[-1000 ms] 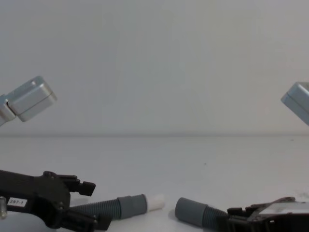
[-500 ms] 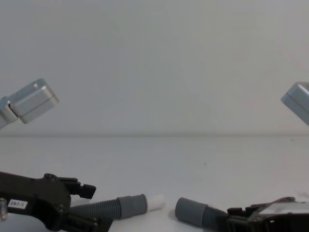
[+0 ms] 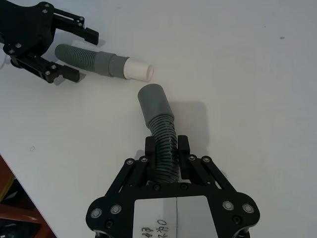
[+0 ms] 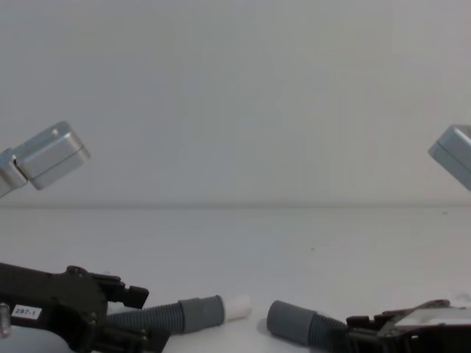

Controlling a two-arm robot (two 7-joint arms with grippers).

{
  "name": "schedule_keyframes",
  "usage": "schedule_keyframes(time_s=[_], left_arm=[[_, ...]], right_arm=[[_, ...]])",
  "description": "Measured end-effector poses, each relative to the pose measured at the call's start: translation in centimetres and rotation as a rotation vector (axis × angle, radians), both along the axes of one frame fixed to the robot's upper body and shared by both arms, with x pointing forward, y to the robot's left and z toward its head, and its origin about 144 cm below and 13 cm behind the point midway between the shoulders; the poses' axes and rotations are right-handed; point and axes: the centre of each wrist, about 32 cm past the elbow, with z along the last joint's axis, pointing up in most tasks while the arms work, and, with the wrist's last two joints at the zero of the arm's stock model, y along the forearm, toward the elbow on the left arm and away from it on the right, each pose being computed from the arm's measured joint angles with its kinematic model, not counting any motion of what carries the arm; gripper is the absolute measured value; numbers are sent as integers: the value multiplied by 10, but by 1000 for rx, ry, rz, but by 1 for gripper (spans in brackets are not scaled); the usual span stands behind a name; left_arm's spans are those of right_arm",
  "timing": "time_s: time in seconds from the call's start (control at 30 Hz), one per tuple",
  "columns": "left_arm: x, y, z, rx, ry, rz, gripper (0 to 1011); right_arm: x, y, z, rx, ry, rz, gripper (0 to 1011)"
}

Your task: Use both hands to pick up one end of the pipe from the table, align the ends, and insert them.

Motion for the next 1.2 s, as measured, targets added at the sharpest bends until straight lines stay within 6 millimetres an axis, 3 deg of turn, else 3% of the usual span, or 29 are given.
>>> schedule_keyframes(time_s=[0.2,0.27,0.57,1.2], left_arm=[[0,0,0,0,0,0,692],[0,0,0,1,1,0,592],[0,0,0,1,1,0,323],[0,0,0,0,-6,-3,308]], right_arm=[[0,0,0,0,0,0,253],[0,0,0,0,0,0,253],[0,0,0,0,0,0,253],[-1,-1,0,-10,-17,0,253]])
